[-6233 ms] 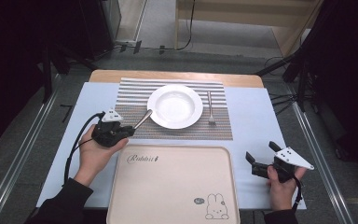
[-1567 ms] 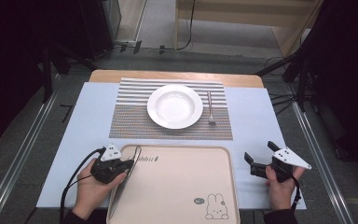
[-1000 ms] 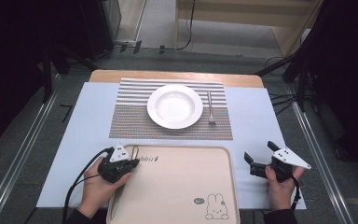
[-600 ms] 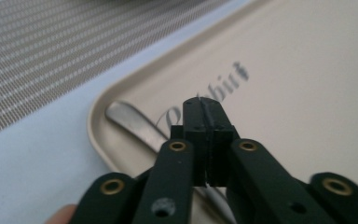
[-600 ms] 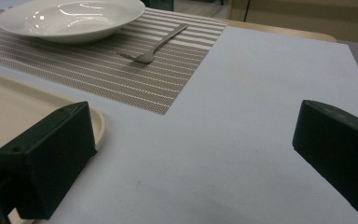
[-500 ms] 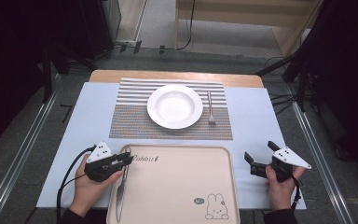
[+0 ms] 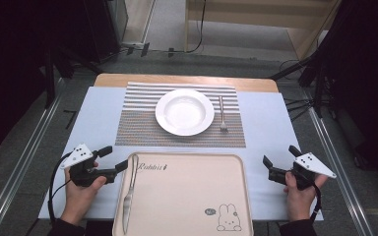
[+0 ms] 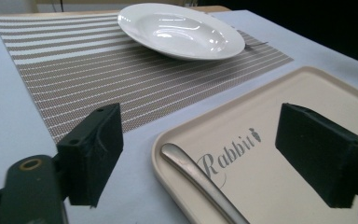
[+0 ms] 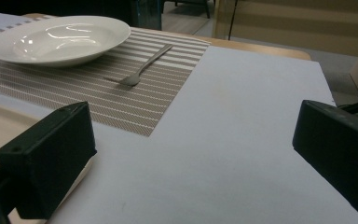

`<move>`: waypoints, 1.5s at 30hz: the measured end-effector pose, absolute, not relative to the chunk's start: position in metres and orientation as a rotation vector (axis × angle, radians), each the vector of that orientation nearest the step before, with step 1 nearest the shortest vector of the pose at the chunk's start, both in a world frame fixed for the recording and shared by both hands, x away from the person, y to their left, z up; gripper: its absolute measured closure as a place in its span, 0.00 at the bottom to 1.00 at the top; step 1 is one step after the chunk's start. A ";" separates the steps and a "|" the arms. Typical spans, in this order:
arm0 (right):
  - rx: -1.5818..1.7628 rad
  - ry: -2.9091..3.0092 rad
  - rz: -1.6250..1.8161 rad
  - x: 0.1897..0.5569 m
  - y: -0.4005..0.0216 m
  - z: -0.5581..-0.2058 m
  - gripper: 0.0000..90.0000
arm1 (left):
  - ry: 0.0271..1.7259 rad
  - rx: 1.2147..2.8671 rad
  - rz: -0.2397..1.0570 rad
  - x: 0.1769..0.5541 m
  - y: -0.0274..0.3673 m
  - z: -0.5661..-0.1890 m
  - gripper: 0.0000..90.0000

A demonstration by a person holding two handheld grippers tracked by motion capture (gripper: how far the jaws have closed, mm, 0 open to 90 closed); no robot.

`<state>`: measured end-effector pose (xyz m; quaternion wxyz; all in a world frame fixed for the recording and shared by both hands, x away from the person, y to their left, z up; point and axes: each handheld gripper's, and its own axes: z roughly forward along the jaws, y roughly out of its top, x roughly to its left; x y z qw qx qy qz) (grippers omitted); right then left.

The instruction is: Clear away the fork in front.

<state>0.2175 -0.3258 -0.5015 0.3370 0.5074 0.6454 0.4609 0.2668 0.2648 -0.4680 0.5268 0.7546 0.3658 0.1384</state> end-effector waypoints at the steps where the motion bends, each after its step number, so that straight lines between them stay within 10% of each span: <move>1: 1.318 1.686 1.207 0.219 -0.325 -0.499 0.00 | 0.874 1.803 0.340 0.267 0.266 -0.468 0.12; 4: 1.302 1.696 1.208 0.221 -0.321 -0.494 0.00 | 0.855 1.800 0.332 0.267 0.273 -0.469 0.00; 45: 1.346 1.835 1.154 0.322 -0.276 -0.445 0.00 | 0.790 1.784 0.442 0.261 0.296 -0.485 0.00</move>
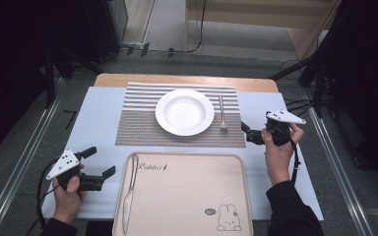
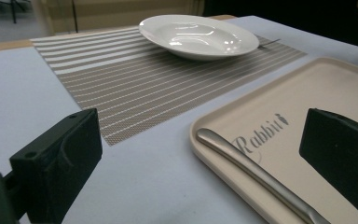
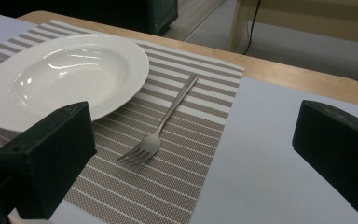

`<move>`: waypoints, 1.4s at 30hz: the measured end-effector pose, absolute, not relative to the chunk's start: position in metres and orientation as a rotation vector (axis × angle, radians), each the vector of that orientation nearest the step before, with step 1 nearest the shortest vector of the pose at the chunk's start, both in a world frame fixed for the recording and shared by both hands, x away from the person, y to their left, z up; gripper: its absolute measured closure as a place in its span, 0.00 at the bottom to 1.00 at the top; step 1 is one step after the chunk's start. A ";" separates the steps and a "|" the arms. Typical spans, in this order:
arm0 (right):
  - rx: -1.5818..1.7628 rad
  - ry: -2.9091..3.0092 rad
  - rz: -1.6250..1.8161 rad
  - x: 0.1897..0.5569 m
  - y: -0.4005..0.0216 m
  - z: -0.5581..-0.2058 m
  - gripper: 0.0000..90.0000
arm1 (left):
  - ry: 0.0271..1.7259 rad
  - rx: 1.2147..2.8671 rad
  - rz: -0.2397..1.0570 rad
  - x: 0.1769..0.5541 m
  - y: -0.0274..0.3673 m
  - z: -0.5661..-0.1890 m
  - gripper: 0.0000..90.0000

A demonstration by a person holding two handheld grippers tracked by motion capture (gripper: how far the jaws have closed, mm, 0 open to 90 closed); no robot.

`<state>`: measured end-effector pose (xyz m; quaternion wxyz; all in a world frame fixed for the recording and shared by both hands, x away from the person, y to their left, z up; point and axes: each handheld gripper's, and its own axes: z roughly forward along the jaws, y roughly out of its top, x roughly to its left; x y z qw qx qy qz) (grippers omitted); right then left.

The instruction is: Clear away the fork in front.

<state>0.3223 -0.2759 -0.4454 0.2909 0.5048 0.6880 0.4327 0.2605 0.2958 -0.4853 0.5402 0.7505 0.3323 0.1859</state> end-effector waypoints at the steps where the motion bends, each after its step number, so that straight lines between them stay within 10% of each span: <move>1: 1.351 1.837 1.151 0.325 -0.275 -0.445 0.00 | 0.784 1.782 0.444 0.260 0.295 -0.486 0.00; 42: 1.450 2.063 0.898 0.425 -0.226 -0.464 0.05 | 0.757 1.751 0.481 0.255 0.294 -0.488 0.00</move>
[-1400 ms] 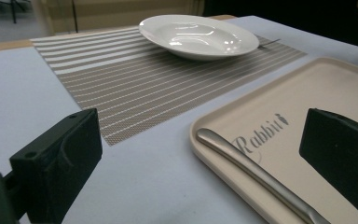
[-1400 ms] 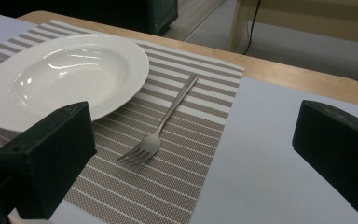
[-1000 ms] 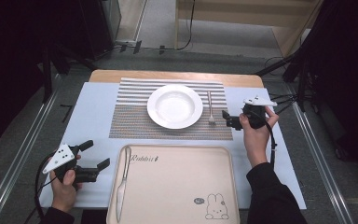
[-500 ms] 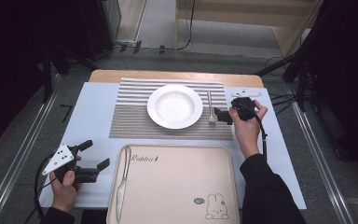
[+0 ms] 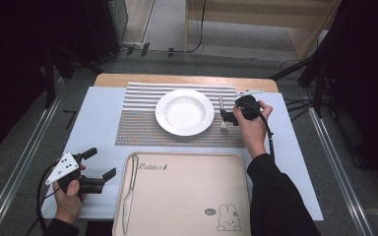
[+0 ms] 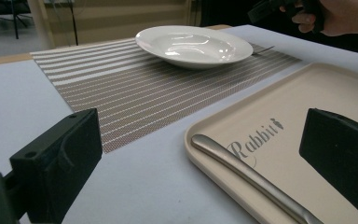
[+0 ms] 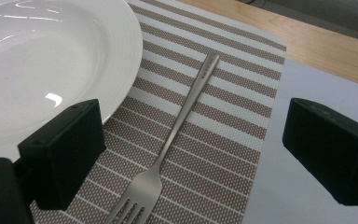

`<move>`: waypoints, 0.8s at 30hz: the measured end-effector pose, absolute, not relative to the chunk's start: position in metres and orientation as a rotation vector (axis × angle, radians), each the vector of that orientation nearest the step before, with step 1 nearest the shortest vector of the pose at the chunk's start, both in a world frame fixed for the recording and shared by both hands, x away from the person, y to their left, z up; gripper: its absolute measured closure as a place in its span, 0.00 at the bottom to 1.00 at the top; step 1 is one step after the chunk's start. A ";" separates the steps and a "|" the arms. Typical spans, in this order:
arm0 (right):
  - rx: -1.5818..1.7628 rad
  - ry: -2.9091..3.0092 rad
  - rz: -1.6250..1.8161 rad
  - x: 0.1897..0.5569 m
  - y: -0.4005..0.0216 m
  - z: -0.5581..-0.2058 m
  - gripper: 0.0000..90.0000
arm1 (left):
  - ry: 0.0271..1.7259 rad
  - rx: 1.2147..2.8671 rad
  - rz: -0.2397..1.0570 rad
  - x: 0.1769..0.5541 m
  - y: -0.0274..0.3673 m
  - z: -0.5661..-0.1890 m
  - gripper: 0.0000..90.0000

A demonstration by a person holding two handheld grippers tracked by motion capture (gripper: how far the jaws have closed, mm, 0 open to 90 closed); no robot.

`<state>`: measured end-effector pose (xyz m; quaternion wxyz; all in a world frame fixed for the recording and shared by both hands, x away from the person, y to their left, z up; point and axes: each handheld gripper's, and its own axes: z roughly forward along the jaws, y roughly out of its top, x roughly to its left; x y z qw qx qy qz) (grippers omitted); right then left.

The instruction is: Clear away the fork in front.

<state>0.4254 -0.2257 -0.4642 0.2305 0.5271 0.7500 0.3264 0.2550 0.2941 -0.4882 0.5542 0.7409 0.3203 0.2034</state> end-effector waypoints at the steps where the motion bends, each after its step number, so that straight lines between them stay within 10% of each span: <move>1: 1.450 2.067 0.892 0.427 -0.225 -0.464 0.05 | 0.757 1.751 0.480 0.255 0.294 -0.488 0.00; 24: 1.607 2.101 0.763 0.454 -0.207 -0.485 0.67 | 0.767 1.758 0.478 0.256 0.293 -0.489 0.00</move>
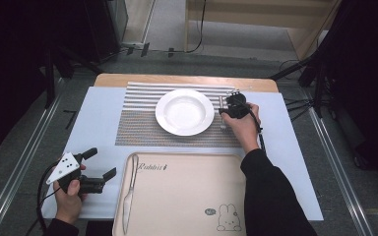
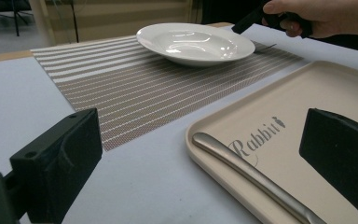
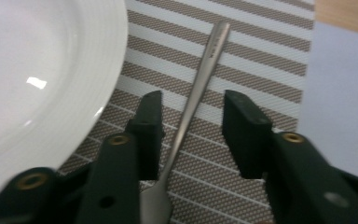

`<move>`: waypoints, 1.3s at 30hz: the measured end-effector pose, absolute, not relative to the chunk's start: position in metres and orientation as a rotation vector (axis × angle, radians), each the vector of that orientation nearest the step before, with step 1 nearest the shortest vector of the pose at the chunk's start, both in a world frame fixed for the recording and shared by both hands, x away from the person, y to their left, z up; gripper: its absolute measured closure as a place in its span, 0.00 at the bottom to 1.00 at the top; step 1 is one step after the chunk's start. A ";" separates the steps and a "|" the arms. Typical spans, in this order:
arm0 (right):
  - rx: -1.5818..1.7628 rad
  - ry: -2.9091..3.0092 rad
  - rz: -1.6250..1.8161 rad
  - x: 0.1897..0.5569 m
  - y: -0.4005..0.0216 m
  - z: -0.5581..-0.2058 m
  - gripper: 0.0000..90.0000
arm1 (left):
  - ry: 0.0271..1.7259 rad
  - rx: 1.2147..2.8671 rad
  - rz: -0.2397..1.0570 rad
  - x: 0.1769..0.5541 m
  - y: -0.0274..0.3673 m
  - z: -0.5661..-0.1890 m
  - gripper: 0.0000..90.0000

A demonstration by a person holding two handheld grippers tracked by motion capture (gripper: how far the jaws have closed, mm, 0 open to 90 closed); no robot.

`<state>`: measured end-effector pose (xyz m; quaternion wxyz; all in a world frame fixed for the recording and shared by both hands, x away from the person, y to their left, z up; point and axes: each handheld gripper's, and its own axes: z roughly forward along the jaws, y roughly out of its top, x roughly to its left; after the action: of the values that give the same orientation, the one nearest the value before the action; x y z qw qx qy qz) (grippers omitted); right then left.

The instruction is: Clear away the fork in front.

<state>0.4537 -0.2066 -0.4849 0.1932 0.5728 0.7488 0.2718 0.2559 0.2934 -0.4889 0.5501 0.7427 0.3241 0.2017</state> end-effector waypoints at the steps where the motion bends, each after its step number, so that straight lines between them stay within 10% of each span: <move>1: 1.597 2.093 0.759 0.453 -0.207 -0.485 0.70 | 0.766 1.758 0.477 0.256 0.293 -0.489 0.00; 39: 1.757 2.113 0.715 0.467 -0.207 -0.500 0.91 | 0.762 1.767 0.471 0.256 0.293 -0.489 0.00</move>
<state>0.4673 -0.2067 -0.5003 0.1504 0.6118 0.7356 0.2489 0.2562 0.2928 -0.4893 0.5483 0.7458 0.3218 0.1989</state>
